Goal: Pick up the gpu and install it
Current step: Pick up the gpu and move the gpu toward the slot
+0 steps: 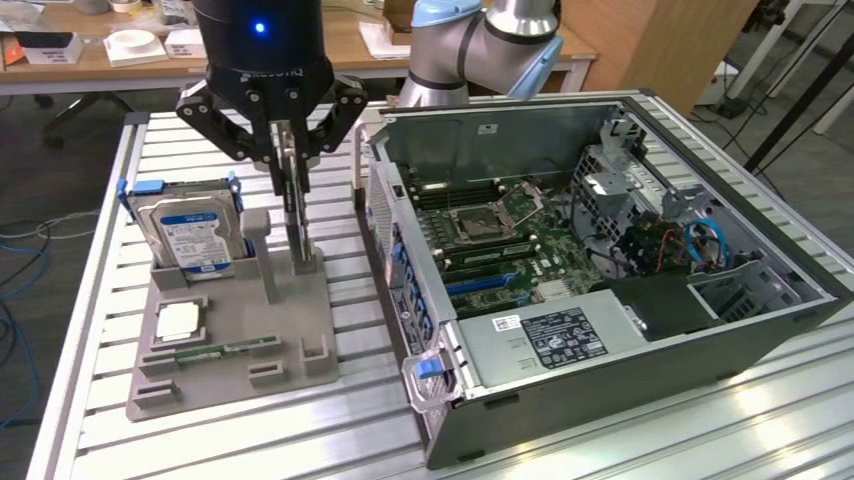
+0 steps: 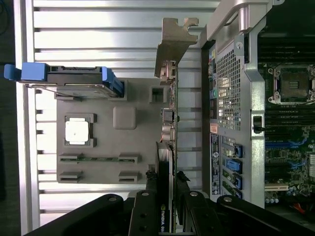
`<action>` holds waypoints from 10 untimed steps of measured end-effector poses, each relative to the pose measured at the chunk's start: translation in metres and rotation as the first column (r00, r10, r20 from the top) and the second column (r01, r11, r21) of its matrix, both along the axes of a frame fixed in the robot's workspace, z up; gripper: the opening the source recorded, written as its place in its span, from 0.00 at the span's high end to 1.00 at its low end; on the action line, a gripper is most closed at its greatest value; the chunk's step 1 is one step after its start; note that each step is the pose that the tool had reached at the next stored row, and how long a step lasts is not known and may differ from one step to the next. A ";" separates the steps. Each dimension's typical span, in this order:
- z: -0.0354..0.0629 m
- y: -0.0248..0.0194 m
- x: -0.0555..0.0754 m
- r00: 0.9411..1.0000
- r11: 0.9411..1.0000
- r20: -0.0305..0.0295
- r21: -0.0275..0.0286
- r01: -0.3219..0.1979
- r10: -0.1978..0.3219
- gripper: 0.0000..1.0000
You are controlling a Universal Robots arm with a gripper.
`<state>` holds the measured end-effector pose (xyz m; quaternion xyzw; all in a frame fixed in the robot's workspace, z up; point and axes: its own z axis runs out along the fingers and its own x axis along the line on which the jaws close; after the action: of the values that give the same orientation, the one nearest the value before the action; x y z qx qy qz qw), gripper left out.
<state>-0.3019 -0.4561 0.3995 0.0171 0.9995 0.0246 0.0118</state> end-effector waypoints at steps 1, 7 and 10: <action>-0.0001 0.0000 0.001 1.000 1.000 0.000 0.000 0.000 0.000 0.74; -0.0001 0.0000 0.007 1.000 1.000 0.000 0.000 0.000 0.000 0.74; -0.0001 0.0000 0.010 1.000 1.000 0.000 0.000 0.000 0.000 0.74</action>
<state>-0.2915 -0.4560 0.3994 0.0172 0.9995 0.0246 0.0119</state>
